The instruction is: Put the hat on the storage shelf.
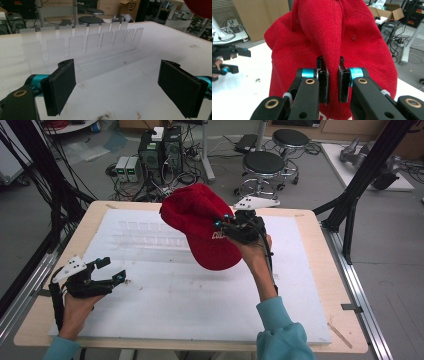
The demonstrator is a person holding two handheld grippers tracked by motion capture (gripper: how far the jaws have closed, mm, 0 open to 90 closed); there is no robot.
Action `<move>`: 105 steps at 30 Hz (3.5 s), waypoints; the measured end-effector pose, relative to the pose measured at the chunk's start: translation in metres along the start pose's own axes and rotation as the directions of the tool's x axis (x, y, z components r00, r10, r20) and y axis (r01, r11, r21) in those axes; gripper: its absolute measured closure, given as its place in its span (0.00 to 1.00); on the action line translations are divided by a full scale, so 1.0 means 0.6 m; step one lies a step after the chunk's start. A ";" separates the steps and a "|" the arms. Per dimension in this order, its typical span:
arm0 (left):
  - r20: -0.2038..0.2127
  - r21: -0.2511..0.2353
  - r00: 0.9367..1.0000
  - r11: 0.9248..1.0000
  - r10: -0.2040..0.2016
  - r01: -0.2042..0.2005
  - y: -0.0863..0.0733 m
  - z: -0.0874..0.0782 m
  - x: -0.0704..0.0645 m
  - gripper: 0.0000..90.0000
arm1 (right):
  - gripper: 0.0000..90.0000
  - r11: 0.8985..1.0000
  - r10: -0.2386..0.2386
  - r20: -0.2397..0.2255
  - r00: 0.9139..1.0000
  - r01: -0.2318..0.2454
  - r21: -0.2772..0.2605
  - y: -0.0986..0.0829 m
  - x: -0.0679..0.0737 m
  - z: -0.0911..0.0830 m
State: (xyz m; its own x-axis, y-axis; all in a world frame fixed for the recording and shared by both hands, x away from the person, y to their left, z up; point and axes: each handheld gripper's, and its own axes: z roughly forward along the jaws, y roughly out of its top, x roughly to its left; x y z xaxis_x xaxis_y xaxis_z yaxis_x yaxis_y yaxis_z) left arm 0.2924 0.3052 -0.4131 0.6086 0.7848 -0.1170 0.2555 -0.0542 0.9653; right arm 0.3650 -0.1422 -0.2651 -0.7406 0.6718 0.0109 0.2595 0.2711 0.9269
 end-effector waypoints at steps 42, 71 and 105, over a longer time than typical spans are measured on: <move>0.416 0.084 0.909 0.996 -0.028 -0.007 0.149 0.115 -0.141 0.29 | 0.93 0.997 0.001 -0.102 0.995 -0.009 -0.075 -0.007 0.067 0.031; 0.481 0.129 0.874 0.992 -0.071 0.009 0.142 0.139 -0.161 0.77 | 0.93 0.989 0.024 -0.176 0.984 -0.049 -0.137 -0.011 0.083 0.044; 0.421 0.096 0.907 0.994 -0.003 -0.041 0.152 0.115 -0.144 0.94 | 0.02 0.992 -0.008 -0.071 0.997 -0.001 -0.128 -0.029 0.069 0.017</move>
State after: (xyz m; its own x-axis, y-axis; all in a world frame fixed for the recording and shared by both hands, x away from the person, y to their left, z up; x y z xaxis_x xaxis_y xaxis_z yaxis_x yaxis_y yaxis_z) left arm 0.3151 0.1897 -0.3310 0.8677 0.4517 -0.2077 0.3015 -0.1458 0.9423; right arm 0.3362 -0.1117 -0.2847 -0.7850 0.6187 0.0303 0.1791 0.1799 0.9673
